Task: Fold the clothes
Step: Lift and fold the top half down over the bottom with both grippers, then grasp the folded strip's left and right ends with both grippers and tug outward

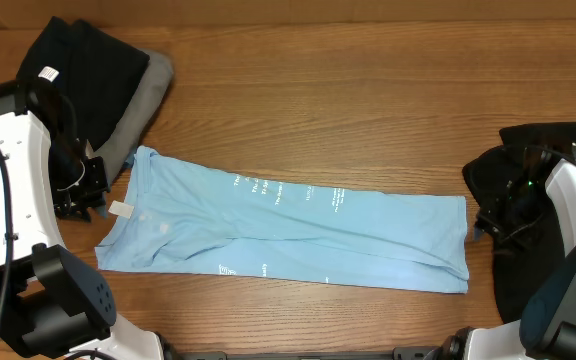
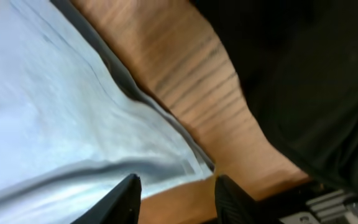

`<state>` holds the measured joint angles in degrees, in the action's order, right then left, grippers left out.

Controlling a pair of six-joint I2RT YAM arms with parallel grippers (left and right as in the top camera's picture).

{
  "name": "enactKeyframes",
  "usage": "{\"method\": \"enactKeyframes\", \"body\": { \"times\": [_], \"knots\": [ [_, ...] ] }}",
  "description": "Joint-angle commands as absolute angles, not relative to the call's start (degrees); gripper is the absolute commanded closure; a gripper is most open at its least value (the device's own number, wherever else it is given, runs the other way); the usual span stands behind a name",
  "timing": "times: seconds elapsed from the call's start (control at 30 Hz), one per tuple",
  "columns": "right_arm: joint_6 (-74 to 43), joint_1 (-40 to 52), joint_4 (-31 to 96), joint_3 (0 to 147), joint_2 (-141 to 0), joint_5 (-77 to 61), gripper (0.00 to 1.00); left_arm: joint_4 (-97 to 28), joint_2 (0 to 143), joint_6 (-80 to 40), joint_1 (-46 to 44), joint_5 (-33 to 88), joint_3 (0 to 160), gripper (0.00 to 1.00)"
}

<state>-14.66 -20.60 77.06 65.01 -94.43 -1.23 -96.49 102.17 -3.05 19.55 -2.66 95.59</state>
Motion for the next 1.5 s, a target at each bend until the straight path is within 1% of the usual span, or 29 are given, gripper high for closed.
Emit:
{"method": "enactKeyframes", "body": {
  "times": [0.0, 0.17, 0.33, 0.43, 0.5, 0.6, 0.7, 0.83, 0.93, 1.03, 1.07, 1.13, 1.2, 1.3, 1.47],
  "knots": [
    [-15.14, -20.64, 74.98, 65.25, -92.79, -2.57, 0.55, -95.85, 100.55, -3.42, 20.01, -2.79, 95.29, 0.61],
    [-11.57, -20.64, 72.82, 68.60, -92.29, -9.15, 0.56, -95.02, 100.55, -3.40, 20.01, -1.08, 95.31, 0.53],
    [-3.88, -20.64, 72.01, 73.56, -88.77, -23.03, 0.55, -93.01, 100.55, -3.20, 19.05, 5.02, 95.31, 0.54],
    [-0.10, -20.64, 71.79, 74.56, -85.95, -30.00, 0.51, -91.83, 100.55, -3.20, 17.19, 7.57, 95.31, 0.54],
    [0.43, -20.64, 71.40, 74.61, -84.12, -32.01, 0.49, -90.80, 100.55, -3.18, 15.16, 7.46, 95.31, 0.54],
    [-0.01, -20.64, 71.85, 74.61, -82.43, -32.25, 0.45, -88.71, 100.55, -2.96, 11.81, 6.98, 95.29, 0.51],
    [-0.62, -20.64, 73.25, 74.39, -82.50, -31.51, 0.43, -85.91, 100.60, -3.03, 8.71, 5.43, 95.20, 0.48],
    [-3.22, -20.64, 73.65, 72.95, -83.09, -27.94, 0.42, -80.01, 100.60, -5.67, 6.70, -2.59, 93.36, 0.45],
    [-3.20, -20.58, 73.73, 71.59, -83.72, -27.90, 0.44, -71.85, 100.62, -5.96, 6.92, -7.35, 89.56, 0.46],
    [-3.77, -20.60, 72.77, 69.80, -84.75, -27.66, 0.47, -63.75, 100.88, -5.72, 7.38, -7.75, 85.34, 0.47],
    [-5.32, -20.60, 72.03, 68.95, -85.19, -26.41, 0.48, -61.32, 100.99, -5.10, 7.38, -8.12, 84.16, 0.46],
    [-9.52, -20.60, 69.65, 67.11, -86.15, -21.98, 0.53, -57.34, 101.14, -4.69, 7.55, -8.40, 82.32, 0.43],
    [-13.34, -20.60, 66.50, 65.28, -86.91, -17.56, 0.53, -54.94, 101.27, -4.71, 7.66, -8.97, 81.34, 0.43],
    [-16.25, -20.60, 61.17, 62.11, -88.42, -15.05, 0.51, -53.56, 101.36, -4.80, 8.29, -9.61, 81.12, 0.41],
    [-17.26, -20.60, 52.60, 57.47, -91.74, -14.39, 0.40, -53.06, 101.38, -6.94, 11.40, -8.69, 81.14, 0.40]
  ]
}}
